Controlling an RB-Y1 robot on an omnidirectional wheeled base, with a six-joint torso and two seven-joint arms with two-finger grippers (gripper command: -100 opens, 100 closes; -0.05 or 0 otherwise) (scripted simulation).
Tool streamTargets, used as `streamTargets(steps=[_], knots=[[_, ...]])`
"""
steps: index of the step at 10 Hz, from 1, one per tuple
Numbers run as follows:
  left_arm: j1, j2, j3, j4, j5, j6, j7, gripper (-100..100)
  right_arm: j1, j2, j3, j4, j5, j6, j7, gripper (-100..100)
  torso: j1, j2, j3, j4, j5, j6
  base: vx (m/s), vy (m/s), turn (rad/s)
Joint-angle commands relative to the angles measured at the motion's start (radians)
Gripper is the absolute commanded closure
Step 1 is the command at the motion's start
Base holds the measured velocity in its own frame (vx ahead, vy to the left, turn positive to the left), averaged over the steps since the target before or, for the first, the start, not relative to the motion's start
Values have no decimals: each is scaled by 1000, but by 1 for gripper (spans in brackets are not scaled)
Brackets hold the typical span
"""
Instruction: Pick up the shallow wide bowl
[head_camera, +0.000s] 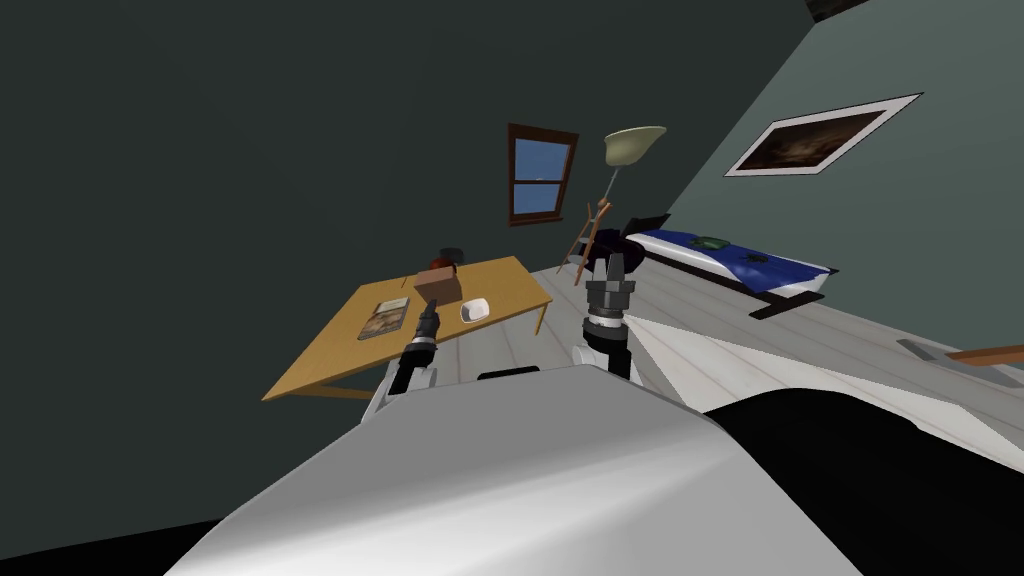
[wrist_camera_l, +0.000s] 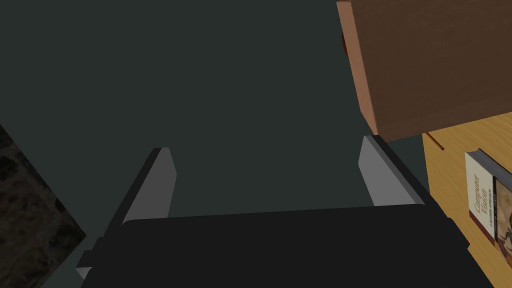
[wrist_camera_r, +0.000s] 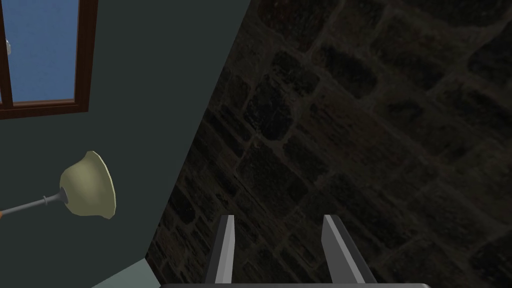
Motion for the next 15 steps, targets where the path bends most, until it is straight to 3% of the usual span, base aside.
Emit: streamTargets(steps=[1, 4, 8, 15], knots=[[-15, 1, 0, 36, 5, 41, 4, -100, 0, 0, 0, 0, 0, 0, 0, 0, 0, 0, 0, 0, 0, 0, 24, -33, 7], [-40, 0, 2, 119, 20, 126, 12, -100, 0, 0, 0, 0, 0, 0, 0, 0, 0, -1, 0, 0, 0, 0, 44, -65, 21], [-56, -2, 7, 173, 31, 179, 17, -100, 0, 0, 0, 0, 0, 0, 0, 0, 1, -2, -1, 0, 0, 0, 53, -46, 16], [-116, -39, 43, 348, 79, 350, 34, -100, 0, 0, 0, 0, 0, 0, 0, 0, 0, -5, -3, -1, 0, 0, 87, -55, 28]])
